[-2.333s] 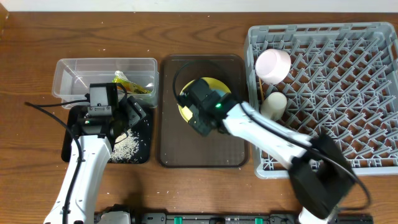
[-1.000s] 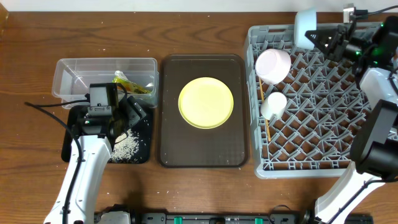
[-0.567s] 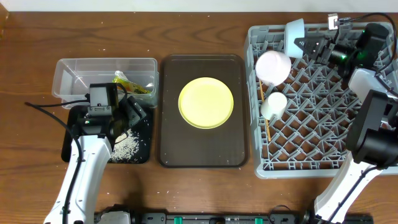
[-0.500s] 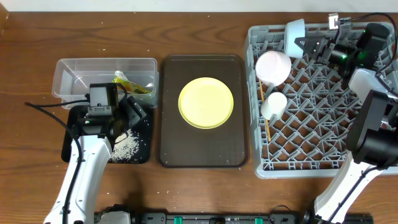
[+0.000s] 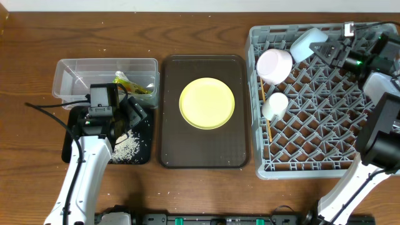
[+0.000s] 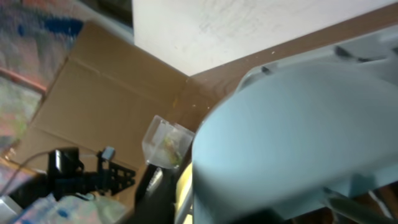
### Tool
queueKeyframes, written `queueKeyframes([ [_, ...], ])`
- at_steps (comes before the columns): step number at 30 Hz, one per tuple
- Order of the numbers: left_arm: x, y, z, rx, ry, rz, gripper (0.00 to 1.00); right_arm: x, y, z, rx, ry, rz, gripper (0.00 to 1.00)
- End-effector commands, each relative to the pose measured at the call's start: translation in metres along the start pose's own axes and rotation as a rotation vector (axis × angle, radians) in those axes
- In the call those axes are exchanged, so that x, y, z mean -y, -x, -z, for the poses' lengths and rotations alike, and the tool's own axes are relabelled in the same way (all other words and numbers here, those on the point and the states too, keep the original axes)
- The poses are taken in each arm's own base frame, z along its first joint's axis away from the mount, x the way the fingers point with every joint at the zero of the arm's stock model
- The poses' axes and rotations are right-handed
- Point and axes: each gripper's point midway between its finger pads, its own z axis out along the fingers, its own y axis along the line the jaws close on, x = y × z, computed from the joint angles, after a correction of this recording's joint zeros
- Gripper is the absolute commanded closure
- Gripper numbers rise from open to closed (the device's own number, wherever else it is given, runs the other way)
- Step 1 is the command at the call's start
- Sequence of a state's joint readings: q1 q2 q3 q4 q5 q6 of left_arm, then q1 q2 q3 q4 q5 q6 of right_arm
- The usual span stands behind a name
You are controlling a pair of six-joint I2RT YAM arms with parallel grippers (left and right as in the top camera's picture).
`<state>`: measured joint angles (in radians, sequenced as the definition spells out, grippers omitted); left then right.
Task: Sort waste into correct bins and load items into the dishwasher rack
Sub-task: 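Carry the blue bowl to the rack's back-right area and lower it, then release the blue bowl in the rack and raise the right gripper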
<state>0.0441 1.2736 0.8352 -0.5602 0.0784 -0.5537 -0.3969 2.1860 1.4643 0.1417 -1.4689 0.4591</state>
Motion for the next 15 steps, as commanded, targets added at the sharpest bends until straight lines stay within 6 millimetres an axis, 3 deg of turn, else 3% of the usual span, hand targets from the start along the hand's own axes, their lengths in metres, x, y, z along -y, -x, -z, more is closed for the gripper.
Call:
queueKeyframes([
  [1,-0.003,0.0,0.001,0.007,0.011,0.008,0.13,0.002,0.002,0.01,0.01,0.004,-0.049,0.58],
  [5,-0.003,0.0,0.001,0.007,0.012,0.008,0.13,-0.002,0.001,0.018,0.006,0.032,-0.064,0.41],
  [15,-0.003,0.0,0.001,0.007,0.011,0.008,0.13,0.016,0.013,0.044,0.092,-0.054,-0.238,0.43],
])
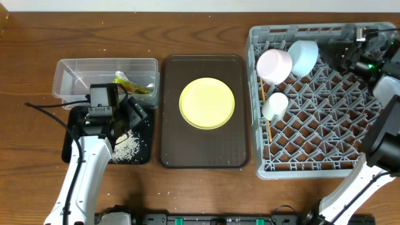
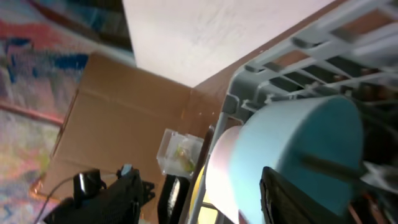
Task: Sort waste into correct bins and load items into the dishwasher rack
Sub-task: 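Release the blue bowl in the rack and raise the right gripper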
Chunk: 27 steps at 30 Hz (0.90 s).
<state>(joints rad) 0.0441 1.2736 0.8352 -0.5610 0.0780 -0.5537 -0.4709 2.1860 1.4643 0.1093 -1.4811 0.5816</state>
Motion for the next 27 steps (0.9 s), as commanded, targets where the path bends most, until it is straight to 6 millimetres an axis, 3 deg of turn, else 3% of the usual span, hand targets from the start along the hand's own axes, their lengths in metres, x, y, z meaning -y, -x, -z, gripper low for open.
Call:
queueKeyframes([
  [1,-0.003,0.0,0.001,0.007,0.011,0.008,0.13,0.01,0.01,0.012,0.049,-0.042,-0.091,0.42],
  [10,-0.003,0.0,0.001,0.007,0.011,0.008,0.13,0.019,0.013,0.017,0.086,-0.092,-0.163,0.46],
  [18,-0.003,0.0,0.001,0.007,0.011,0.008,0.13,0.001,0.029,0.012,0.161,-0.214,-0.113,0.48],
  [23,-0.003,0.0,0.001,0.007,0.011,0.008,0.13,-0.02,0.032,0.014,0.211,-0.397,-0.015,0.47],
  [27,-0.003,0.0,0.001,0.007,0.011,0.008,0.13,-0.027,0.015,0.022,0.2,-0.694,0.088,0.47],
])
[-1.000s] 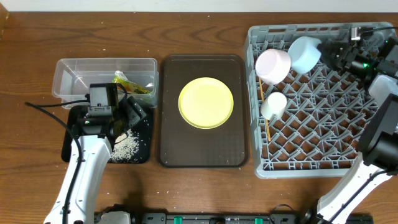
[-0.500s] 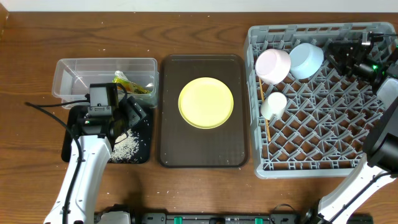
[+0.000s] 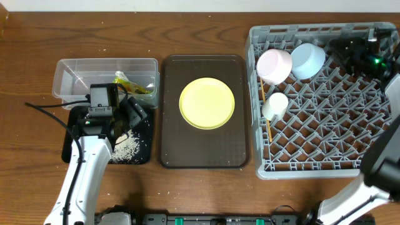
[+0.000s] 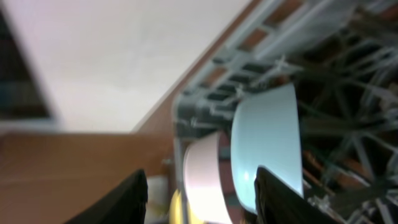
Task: Sort waste into correct bins and load items into the dishwasher rack
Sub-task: 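Release the blue bowl in the rack and raise the right gripper, then move the right gripper left to the yellow plate's rim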
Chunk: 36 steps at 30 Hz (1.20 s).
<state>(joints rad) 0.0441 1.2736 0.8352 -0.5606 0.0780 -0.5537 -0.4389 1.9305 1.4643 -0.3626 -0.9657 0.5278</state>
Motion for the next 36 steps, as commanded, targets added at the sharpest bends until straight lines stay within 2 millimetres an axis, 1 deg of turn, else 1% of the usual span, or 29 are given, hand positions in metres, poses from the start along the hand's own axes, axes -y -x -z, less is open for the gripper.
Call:
queueKeyframes([
  [1,-0.003,0.0,0.001,0.007,0.011,0.008,0.13,-0.015,0.0,0.014,0.092,-0.272,0.275,0.48],
  [4,-0.003,0.0,0.001,0.007,0.011,0.008,0.13,-0.036,-0.025,0.019,0.061,-0.408,0.433,0.5],
  [7,-0.003,0.0,0.001,0.007,0.011,0.008,0.13,-0.066,-0.062,0.014,-0.004,-0.466,0.573,0.51],
  [9,-0.003,0.0,0.001,0.007,0.011,0.008,0.13,-0.085,-0.093,0.003,-0.07,-0.462,0.648,0.51],
  [11,-0.003,0.0,0.001,0.007,0.011,0.008,0.13,-0.1,-0.129,-0.013,-0.153,-0.447,0.704,0.51],
  [12,-0.003,0.0,0.001,0.007,0.011,0.008,0.13,-0.106,-0.145,-0.02,-0.19,-0.435,0.728,0.49],
  [13,-0.003,0.0,0.001,0.007,0.011,0.008,0.13,-0.112,-0.167,-0.03,-0.24,-0.423,0.756,0.47],
  [14,-0.003,0.0,0.001,0.007,0.011,0.008,0.13,-0.115,-0.181,-0.037,-0.273,-0.414,0.776,0.46],
  [16,-0.003,0.0,0.001,0.007,0.011,0.008,0.13,-0.124,-0.216,-0.053,-0.351,-0.379,0.824,0.45],
  [17,-0.003,0.0,0.001,0.007,0.011,0.008,0.13,-0.128,-0.231,-0.06,-0.382,-0.365,0.836,0.01],
  [20,-0.003,0.0,0.001,0.007,0.011,0.008,0.13,-0.137,-0.279,-0.087,-0.447,-0.337,0.783,0.01],
  [21,-0.003,0.0,0.001,0.007,0.011,0.008,0.13,-0.137,-0.289,-0.093,-0.461,-0.334,0.772,0.01],
  [23,-0.003,0.001,0.001,0.008,0.011,0.008,0.13,-0.137,-0.318,-0.113,-0.503,-0.32,0.762,0.01],
  [24,-0.003,0.0,0.001,0.007,0.011,0.008,0.13,-0.136,-0.33,-0.12,-0.522,-0.311,0.778,0.01],
  [25,-0.003,0.0,0.001,0.007,0.011,0.008,0.13,-0.132,-0.342,-0.129,-0.543,-0.315,0.799,0.01],
  [26,-0.003,0.0,0.001,0.007,0.011,0.008,0.13,-0.126,-0.349,-0.136,-0.553,-0.328,0.816,0.07],
  [28,-0.003,0.0,0.001,0.007,0.011,0.008,0.13,-0.109,-0.359,-0.148,-0.565,-0.385,0.847,0.31],
  [30,-0.003,0.0,0.001,0.007,0.011,0.008,0.13,-0.093,-0.365,-0.156,-0.569,-0.447,0.876,0.58],
  [31,-0.003,0.0,0.001,0.007,0.011,0.008,0.13,-0.085,-0.37,-0.159,-0.578,-0.469,0.885,0.67],
  [32,-0.003,0.0,0.001,0.007,0.011,0.008,0.13,-0.079,-0.377,-0.163,-0.598,-0.478,0.892,0.73],
  [36,-0.003,0.001,0.001,0.008,0.011,0.008,0.13,-0.059,-0.406,-0.172,-0.667,-0.499,0.916,0.76],
])
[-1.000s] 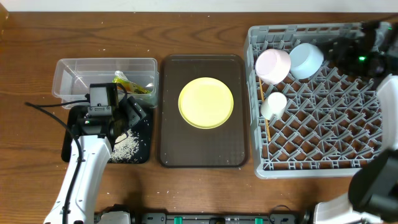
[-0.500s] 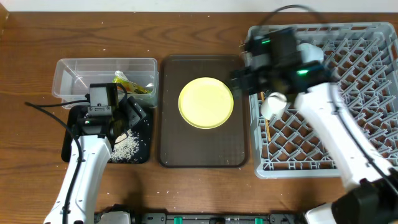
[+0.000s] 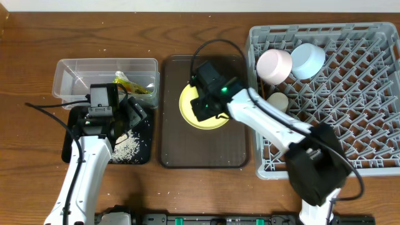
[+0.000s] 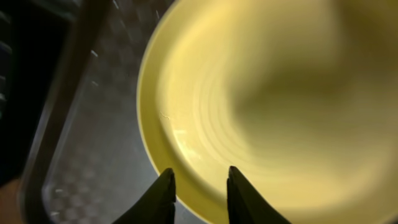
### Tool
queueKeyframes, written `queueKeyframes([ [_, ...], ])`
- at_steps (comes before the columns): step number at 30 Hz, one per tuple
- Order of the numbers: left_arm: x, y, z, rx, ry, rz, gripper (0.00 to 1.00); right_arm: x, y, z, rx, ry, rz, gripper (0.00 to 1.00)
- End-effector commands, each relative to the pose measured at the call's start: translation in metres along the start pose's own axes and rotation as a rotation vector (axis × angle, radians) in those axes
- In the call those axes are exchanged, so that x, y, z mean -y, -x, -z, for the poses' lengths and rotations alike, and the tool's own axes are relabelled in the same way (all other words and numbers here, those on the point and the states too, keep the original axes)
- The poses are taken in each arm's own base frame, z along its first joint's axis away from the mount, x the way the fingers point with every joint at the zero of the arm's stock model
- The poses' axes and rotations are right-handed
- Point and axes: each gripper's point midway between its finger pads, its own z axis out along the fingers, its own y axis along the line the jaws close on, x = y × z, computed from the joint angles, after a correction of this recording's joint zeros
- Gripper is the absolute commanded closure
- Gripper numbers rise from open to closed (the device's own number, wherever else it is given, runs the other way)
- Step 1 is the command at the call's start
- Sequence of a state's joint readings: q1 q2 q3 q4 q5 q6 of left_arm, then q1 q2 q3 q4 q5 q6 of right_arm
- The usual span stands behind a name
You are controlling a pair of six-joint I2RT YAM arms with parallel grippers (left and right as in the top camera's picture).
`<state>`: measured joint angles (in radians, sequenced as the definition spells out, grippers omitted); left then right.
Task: Sort waste into correct bins and load items into the dishwasher rack
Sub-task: 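Move the right gripper left to the yellow plate's rim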
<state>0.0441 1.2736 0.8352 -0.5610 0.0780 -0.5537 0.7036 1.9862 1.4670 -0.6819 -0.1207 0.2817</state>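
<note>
A yellow plate (image 3: 187, 107) lies on the dark brown tray (image 3: 175, 150) in the middle. My right gripper (image 4: 198, 177) hovers close over the plate's (image 4: 273, 112) left rim, open, with nothing between its fingertips (image 4: 166, 179); overhead it (image 3: 203, 109) covers much of the plate. The grey dishwasher rack (image 3: 350, 112) on the right holds a pink cup (image 3: 275, 64), a light blue bowl (image 3: 308, 58) and a cream cup (image 3: 277, 101). My left gripper (image 3: 128, 112) rests over the black tray (image 3: 72, 147) at the left; its jaws are too small to read.
A clear plastic bin (image 3: 81, 75) with a yellow wrapper (image 3: 131, 84) stands behind the black tray. White crumbs (image 3: 128, 147) lie on the black tray. The right arm stretches across the rack's left edge.
My right gripper has moved from the rack's far right corner to the yellow plate on the brown tray, still open. The blue bowl stays in the rack. The left arm has not moved.
My right gripper held the light blue bowl over the rack's back. Then the bowl sat beside the pink cup and the gripper was open next to it. Then it stood farther back at the rack's corner, and now it is over the yellow plate.
</note>
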Motion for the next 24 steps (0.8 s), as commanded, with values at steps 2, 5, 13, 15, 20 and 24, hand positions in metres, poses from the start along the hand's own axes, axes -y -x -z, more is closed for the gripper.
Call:
queueKeyframes([
  [2,-0.003,0.001,0.001,0.008,0.01,0.008,0.13,-0.014,-0.016,-0.026,-0.048,-0.035,0.043,0.79],
  [5,-0.003,0.001,0.001,0.008,0.01,0.008,0.13,-0.027,-0.029,-0.04,-0.081,-0.032,0.077,0.82],
  [13,-0.003,0.001,0.001,0.008,0.01,0.008,0.13,-0.076,-0.057,-0.054,-0.113,0.001,0.193,0.81],
  [15,-0.003,0.001,0.001,0.008,0.011,0.008,0.13,-0.084,-0.058,-0.054,-0.102,0.002,0.215,0.8],
  [20,-0.003,0.001,0.001,0.008,0.01,0.008,0.13,-0.074,-0.045,-0.045,-0.051,-0.063,0.215,0.8],
  [24,-0.003,0.001,0.001,0.008,0.01,0.008,0.13,-0.063,-0.019,-0.013,0.015,-0.066,0.214,0.78],
])
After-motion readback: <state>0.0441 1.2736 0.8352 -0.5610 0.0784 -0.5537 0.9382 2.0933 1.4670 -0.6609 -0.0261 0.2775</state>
